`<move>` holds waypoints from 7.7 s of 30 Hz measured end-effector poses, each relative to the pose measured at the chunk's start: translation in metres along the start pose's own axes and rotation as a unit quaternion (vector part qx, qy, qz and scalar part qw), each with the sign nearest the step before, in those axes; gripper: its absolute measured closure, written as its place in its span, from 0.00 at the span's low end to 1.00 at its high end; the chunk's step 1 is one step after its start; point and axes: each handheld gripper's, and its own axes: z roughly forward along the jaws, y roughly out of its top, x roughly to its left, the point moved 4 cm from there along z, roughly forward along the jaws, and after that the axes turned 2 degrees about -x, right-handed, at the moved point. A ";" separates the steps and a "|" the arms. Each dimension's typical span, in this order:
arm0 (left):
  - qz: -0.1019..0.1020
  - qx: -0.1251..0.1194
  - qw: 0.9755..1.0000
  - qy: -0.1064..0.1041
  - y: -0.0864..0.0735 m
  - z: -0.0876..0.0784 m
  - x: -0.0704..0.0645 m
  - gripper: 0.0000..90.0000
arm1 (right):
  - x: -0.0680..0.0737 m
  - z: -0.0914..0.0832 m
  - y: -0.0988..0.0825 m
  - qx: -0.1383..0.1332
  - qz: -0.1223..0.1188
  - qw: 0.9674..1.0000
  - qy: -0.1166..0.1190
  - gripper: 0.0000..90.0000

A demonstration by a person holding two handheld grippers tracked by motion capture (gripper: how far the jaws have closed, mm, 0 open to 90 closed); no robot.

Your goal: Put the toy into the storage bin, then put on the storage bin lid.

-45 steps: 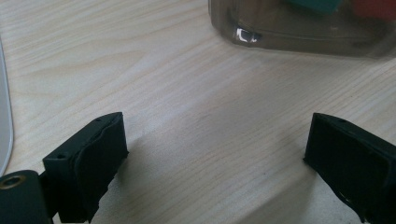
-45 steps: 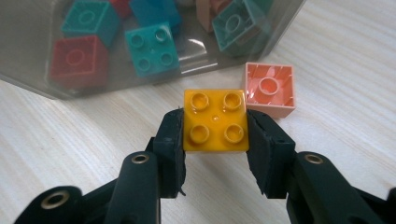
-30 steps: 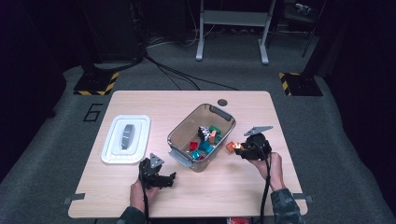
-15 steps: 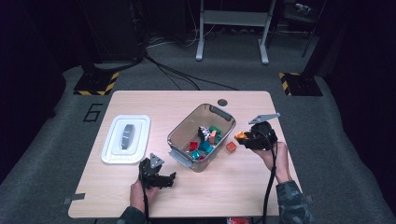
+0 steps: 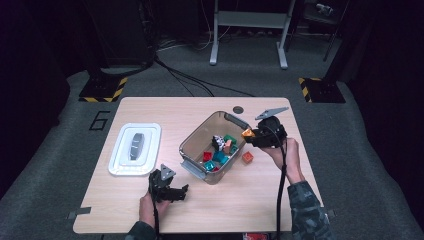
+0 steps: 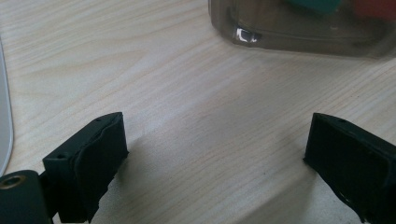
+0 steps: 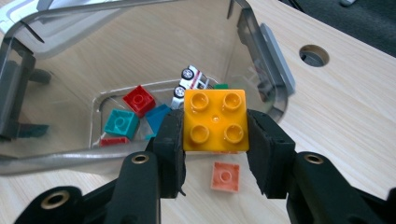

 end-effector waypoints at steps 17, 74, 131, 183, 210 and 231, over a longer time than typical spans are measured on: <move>-0.001 0.000 1.000 0.000 0.000 0.000 0.000 0.06 | 0.015 0.038 0.013 0.050 -0.010 0.998 0.021 0.65; 0.000 -0.001 1.000 0.001 0.000 0.000 0.000 0.06 | -0.021 0.092 -0.094 0.043 0.068 0.996 -0.031 0.50; 0.002 -0.001 1.000 0.000 0.000 0.000 0.000 0.06 | -0.016 -0.017 -0.040 -0.007 0.035 0.999 -0.024 0.65; 0.000 -0.001 1.000 0.001 0.000 0.000 0.000 0.06 | 0.013 0.025 0.013 0.022 -0.003 1.000 -0.007 0.35; 0.004 0.000 1.000 0.000 0.000 0.000 0.000 0.06 | -0.007 0.015 -0.100 -0.007 0.089 0.996 -0.022 0.04; -0.001 -0.005 1.000 0.003 0.001 0.001 0.000 0.06 | -0.015 0.046 -0.172 0.004 0.112 0.990 -0.087 0.00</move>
